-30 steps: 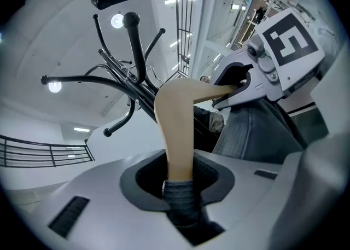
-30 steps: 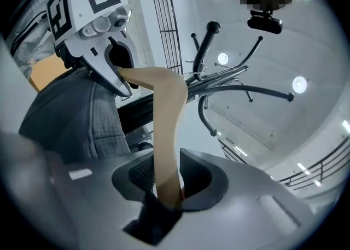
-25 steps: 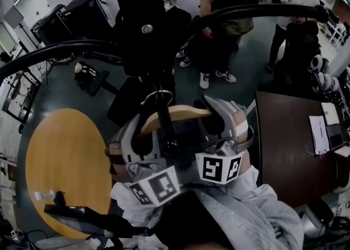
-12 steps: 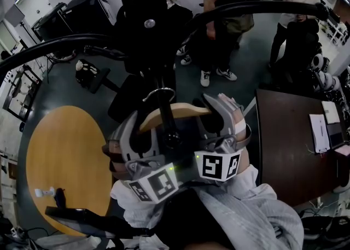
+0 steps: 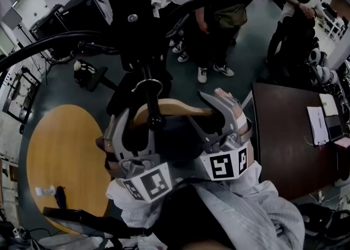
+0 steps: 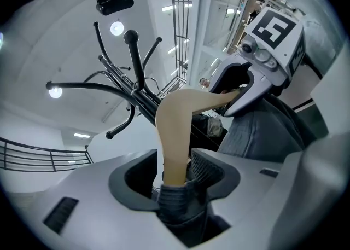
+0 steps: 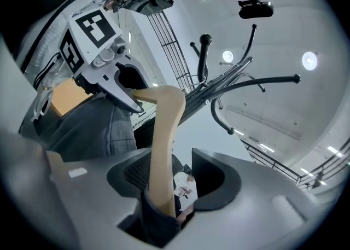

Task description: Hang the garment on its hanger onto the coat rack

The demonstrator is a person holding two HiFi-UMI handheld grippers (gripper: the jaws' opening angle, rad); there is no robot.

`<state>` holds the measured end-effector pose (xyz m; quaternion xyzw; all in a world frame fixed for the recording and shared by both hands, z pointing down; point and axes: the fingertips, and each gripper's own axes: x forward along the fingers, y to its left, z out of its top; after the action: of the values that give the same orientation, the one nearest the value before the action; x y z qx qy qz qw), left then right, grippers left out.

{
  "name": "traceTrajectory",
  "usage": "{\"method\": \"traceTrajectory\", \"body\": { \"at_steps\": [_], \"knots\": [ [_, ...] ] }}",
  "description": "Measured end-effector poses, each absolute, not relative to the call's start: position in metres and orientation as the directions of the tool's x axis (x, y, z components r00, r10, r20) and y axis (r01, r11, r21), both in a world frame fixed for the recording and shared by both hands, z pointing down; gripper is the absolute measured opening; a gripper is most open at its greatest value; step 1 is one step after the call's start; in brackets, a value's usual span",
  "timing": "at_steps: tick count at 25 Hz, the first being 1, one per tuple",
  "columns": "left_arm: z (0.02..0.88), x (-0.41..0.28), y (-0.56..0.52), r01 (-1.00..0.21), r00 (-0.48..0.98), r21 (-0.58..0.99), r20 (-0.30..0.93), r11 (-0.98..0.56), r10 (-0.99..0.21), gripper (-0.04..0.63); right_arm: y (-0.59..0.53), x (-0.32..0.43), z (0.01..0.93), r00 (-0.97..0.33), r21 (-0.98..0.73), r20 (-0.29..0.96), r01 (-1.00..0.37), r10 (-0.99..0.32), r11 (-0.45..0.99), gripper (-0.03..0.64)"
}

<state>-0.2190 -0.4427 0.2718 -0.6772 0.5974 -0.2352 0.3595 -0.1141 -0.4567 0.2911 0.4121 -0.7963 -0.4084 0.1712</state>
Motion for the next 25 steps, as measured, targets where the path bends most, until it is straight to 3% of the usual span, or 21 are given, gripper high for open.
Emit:
{"method": "traceTrajectory", "body": {
  "at_steps": [10, 17, 19, 21, 23, 25],
  "knots": [
    [0.26, -0.214, -0.406, -0.676, 0.178, -0.737, -0.165, 0.001, -0.97, 0.179, -0.419, -0.106, 0.288, -0.623, 0.779, -0.035, -0.506, -0.781, 0.369, 0.193],
    [0.262, -0.191, -0.38, -0.773, 0.251, -0.63, -0.196, -0.074, -0.948, 0.179, -0.388, -0.093, 0.271, -0.584, 0.699, -0.19, -0.645, -0.789, 0.309, 0.189],
    [0.263, -0.181, -0.375, -0.801, 0.274, -0.588, -0.193, -0.113, -0.942, 0.178, -0.383, -0.091, 0.27, -0.568, 0.666, -0.214, -0.68, -0.795, 0.306, 0.154],
    [0.262, -0.173, -0.371, -0.827, 0.284, -0.545, -0.199, -0.136, -0.938, 0.175, -0.379, -0.085, 0.267, -0.536, 0.629, -0.251, -0.723, -0.806, 0.285, 0.068],
    [0.26, -0.169, -0.368, -0.857, 0.28, -0.495, -0.212, -0.144, -0.936, 0.103, -0.375, -0.079, 0.266, -0.504, 0.594, -0.281, -0.76, -0.817, 0.264, 0.009],
    [0.261, -0.164, -0.365, -0.873, 0.281, -0.462, -0.22, -0.154, -0.934, 0.03, -0.373, -0.075, 0.268, -0.487, 0.565, -0.278, -0.78, -0.828, 0.268, 0.002]
  ]
}}
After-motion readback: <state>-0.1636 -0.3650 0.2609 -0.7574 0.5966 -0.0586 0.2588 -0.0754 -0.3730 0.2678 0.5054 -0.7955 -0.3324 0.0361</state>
